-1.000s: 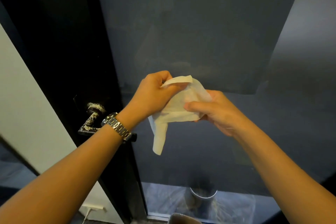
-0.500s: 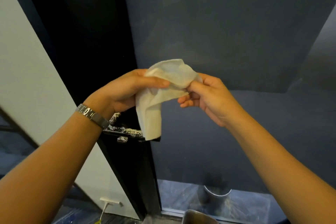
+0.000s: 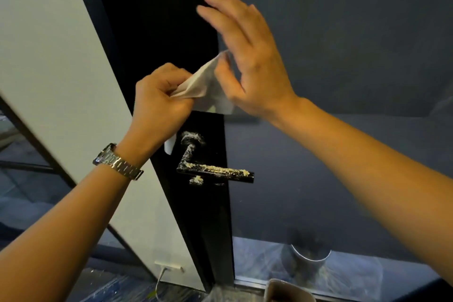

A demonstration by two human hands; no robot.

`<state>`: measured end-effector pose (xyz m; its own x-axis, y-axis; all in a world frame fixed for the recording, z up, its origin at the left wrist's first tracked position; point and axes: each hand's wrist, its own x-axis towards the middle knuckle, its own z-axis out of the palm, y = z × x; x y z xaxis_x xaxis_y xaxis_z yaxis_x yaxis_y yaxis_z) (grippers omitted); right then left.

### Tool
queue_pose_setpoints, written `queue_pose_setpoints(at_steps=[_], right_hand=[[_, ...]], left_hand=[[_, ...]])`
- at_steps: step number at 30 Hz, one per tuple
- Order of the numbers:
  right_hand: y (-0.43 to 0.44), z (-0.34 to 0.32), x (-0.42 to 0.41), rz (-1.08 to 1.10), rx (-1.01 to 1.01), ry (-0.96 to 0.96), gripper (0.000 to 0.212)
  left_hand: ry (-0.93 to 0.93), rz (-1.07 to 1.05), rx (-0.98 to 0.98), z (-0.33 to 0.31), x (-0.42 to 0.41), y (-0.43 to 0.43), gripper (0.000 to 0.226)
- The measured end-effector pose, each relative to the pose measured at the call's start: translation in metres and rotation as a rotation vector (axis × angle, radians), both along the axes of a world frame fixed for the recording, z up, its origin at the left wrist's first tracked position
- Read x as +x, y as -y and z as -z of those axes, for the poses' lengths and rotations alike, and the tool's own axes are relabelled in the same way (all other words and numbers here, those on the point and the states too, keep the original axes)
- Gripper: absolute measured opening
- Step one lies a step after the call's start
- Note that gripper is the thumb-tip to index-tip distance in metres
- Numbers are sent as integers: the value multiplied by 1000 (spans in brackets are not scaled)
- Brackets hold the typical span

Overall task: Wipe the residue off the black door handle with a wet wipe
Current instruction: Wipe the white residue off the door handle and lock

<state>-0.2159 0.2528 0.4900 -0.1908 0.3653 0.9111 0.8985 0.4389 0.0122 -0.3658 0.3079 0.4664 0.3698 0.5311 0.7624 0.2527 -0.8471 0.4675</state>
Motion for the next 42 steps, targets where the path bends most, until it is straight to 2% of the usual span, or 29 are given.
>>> queue_pose_setpoints(at_steps=[4, 8, 11, 16, 20, 22, 25, 28, 31, 37, 42], right_hand=[[-30, -1, -7, 165, 38, 242, 48], [-48, 12, 0, 409, 59, 358, 51], [-52, 15, 2, 466, 122, 377, 51], [-55, 17, -1, 511, 161, 380, 51], [-56, 17, -1, 521, 167, 383, 51], [-56, 17, 0, 515, 172, 381, 51], [-55, 17, 0, 505, 161, 376, 52], [-55, 16, 0, 494, 145, 368, 53], [-55, 16, -1, 493, 139, 368, 54], [-56, 17, 0, 500, 144, 373, 54], [-58, 19, 2, 503, 158, 376, 54]], left_hand=[[-184, -219, 143, 14, -18, -10, 19], [-318, -278, 92, 32, -30, -20, 25], [-323, -298, 96, 39, -34, -28, 16], [-383, -236, 152, 47, -22, -36, 20], [-524, -166, 139, 61, -8, -29, 16], [-525, -189, 107, 60, -9, -29, 12], [-469, -295, -42, 51, -19, -36, 8], [-526, -193, 116, 53, -16, -31, 8], [-609, -159, 152, 55, -9, -26, 10], [-544, -281, 53, 50, -24, -35, 8], [-279, -320, 48, 34, -8, -26, 4]])
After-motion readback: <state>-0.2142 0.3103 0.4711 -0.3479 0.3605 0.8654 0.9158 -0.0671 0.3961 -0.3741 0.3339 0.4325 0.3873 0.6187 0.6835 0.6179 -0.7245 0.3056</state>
